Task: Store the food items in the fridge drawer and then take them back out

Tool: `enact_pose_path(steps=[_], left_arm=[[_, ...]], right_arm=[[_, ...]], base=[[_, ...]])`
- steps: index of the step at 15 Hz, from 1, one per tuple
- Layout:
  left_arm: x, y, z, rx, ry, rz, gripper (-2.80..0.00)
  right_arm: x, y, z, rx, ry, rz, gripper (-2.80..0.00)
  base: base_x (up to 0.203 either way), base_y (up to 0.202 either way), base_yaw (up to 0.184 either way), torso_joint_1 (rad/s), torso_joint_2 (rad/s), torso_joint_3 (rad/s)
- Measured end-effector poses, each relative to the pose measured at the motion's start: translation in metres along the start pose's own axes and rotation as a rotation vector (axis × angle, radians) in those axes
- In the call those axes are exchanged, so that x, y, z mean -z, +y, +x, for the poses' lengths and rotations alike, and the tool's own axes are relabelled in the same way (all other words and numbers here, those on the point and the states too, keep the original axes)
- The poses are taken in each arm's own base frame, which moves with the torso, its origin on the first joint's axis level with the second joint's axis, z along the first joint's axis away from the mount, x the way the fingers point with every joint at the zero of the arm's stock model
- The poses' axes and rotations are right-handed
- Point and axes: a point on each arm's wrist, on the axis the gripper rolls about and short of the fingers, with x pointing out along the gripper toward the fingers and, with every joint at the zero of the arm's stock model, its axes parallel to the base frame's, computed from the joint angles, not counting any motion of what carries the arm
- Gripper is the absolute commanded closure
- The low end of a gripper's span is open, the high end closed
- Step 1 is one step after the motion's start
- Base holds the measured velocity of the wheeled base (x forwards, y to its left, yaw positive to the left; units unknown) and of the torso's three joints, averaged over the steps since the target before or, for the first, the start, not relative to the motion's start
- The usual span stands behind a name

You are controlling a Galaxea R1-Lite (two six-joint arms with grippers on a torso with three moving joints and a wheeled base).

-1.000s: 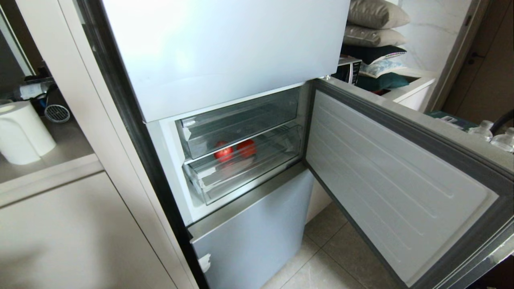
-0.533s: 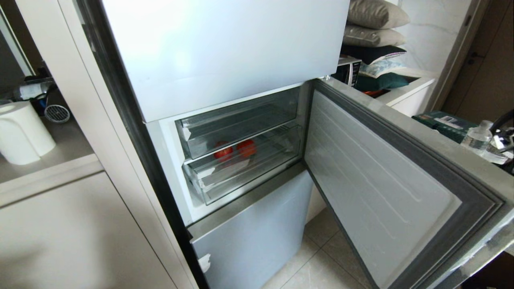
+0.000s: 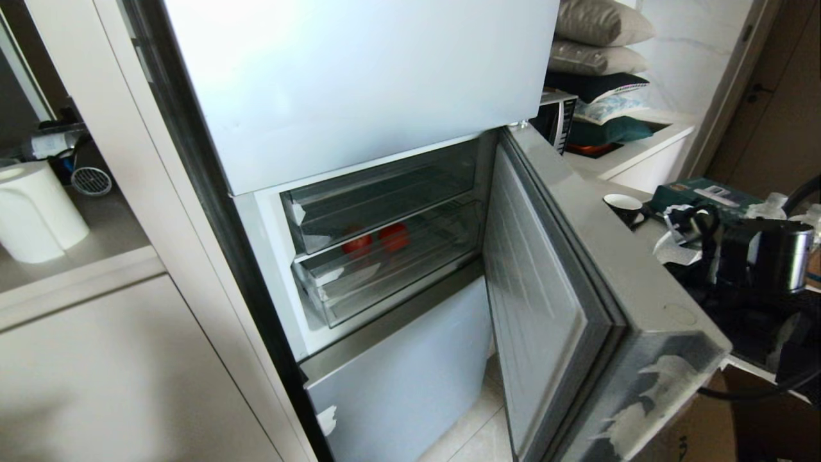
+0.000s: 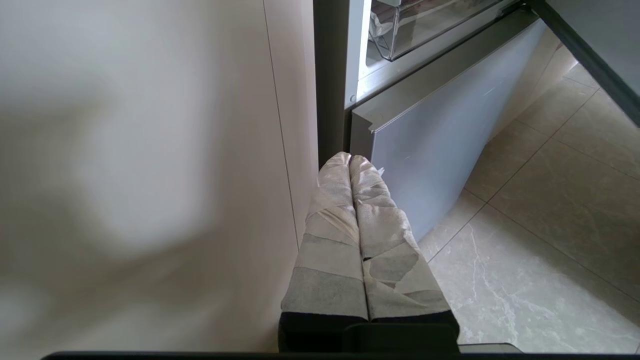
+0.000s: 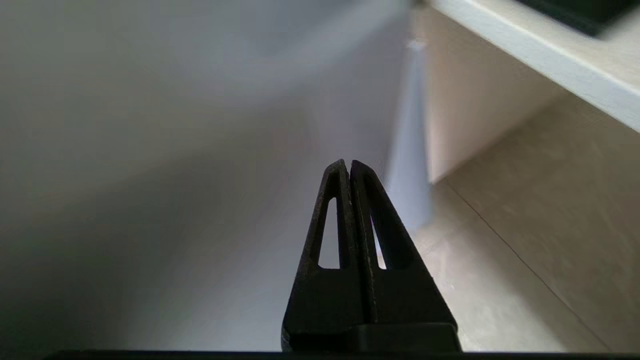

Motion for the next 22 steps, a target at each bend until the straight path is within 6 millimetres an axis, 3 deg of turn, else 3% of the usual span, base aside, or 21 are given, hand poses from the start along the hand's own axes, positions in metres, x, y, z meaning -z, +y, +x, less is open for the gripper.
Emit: enact_pose_path(steps=[3, 5, 8, 12, 15, 17, 20, 22], left_arm=[[0.0, 0.0, 0.0, 0.0, 0.0, 0.0, 0.0], [0.0, 0.0, 0.0, 0.0, 0.0, 0.0, 0.0], [0.0, 0.0, 0.0, 0.0, 0.0, 0.0, 0.0], [0.0, 0.0, 0.0, 0.0, 0.0, 0.0, 0.0], [0.0, 0.0, 0.0, 0.0, 0.0, 0.0, 0.0], [0.0, 0.0, 0.0, 0.0, 0.0, 0.0, 0.0], [0.0, 0.0, 0.0, 0.0, 0.0, 0.0, 0.0], [0.0, 0.0, 0.0, 0.0, 0.0, 0.0, 0.0]], right_arm=[[0.007, 0.051, 0.004, -0.085, -0.009, -0.041, 0.0], [0.011, 0.085, 0.017, -0.093, -0.033, -0.059, 0.0], [0.015, 0.134, 0.056, -0.099, -0.086, -0.067, 0.0], [0.025, 0.185, 0.125, -0.146, -0.169, -0.087, 0.0], [0.042, 0.202, 0.165, -0.186, -0.201, -0.078, 0.0], [0.05, 0.204, 0.174, -0.208, -0.245, -0.066, 0.0], [0.062, 0.194, 0.16, -0.196, -0.198, -0.089, 0.0], [0.059, 0.186, 0.125, -0.196, -0.147, -0.114, 0.0]], base=[[0.0, 0.0, 0.0, 0.0, 0.0, 0.0], [0.0, 0.0, 0.0, 0.0, 0.0, 0.0], [0.0, 0.0, 0.0, 0.0, 0.0, 0.0], [0.0, 0.0, 0.0, 0.0, 0.0, 0.0], [0.0, 0.0, 0.0, 0.0, 0.0, 0.0], [0.0, 0.0, 0.0, 0.0, 0.0, 0.0], [0.0, 0.0, 0.0, 0.0, 0.0, 0.0], [0.0, 0.0, 0.0, 0.0, 0.0, 0.0]])
